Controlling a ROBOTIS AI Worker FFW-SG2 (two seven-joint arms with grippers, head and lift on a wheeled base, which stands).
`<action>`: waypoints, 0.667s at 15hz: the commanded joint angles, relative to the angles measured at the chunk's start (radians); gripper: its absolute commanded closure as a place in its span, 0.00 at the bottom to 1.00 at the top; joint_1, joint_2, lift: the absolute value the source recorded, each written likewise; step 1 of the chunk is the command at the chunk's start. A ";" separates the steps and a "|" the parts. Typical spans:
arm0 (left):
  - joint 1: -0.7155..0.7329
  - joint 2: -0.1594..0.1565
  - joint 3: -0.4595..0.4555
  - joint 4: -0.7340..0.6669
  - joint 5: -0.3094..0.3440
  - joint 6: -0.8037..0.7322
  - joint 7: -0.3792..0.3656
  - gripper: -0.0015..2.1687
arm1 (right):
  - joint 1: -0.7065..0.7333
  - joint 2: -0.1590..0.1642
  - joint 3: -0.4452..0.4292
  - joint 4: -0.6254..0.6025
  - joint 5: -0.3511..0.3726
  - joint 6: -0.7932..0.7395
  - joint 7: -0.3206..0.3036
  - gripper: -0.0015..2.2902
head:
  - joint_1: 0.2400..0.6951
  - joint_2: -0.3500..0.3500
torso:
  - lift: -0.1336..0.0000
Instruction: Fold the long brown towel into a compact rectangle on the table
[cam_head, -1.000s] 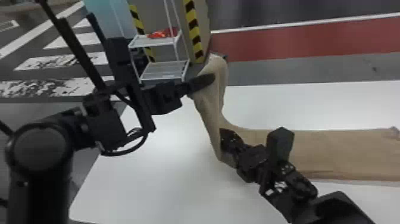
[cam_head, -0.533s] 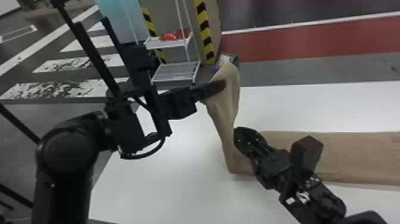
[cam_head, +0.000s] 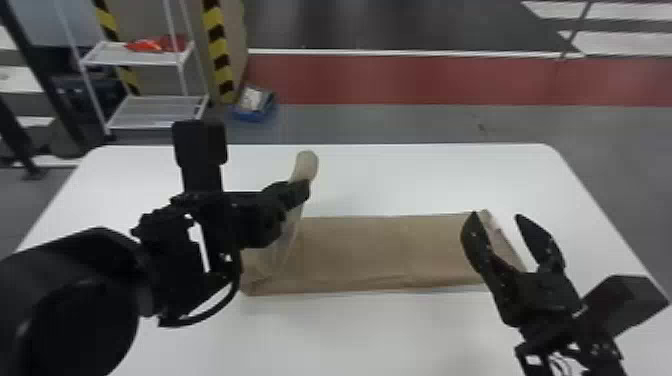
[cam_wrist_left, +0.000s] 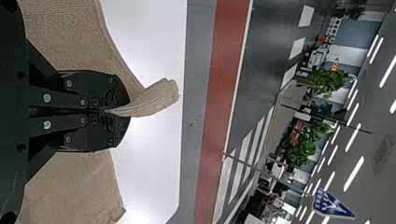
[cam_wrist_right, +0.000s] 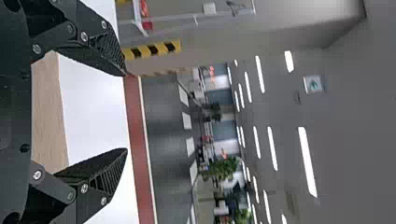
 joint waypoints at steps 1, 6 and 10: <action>0.001 -0.019 -0.137 0.056 -0.094 -0.133 0.032 0.63 | 0.070 0.000 -0.131 -0.012 -0.108 -0.038 0.010 0.05 | 1.00 0.28 | 0.08; -0.012 -0.067 -0.294 0.170 -0.189 -0.212 0.055 0.63 | 0.101 -0.002 -0.205 0.080 -0.190 -0.137 0.068 0.05 | 1.00 0.00 | 0.08; -0.023 -0.102 -0.355 0.266 -0.231 -0.249 0.069 0.63 | 0.069 -0.014 -0.207 0.133 -0.220 -0.146 0.099 0.05 | 1.00 0.00 | 0.08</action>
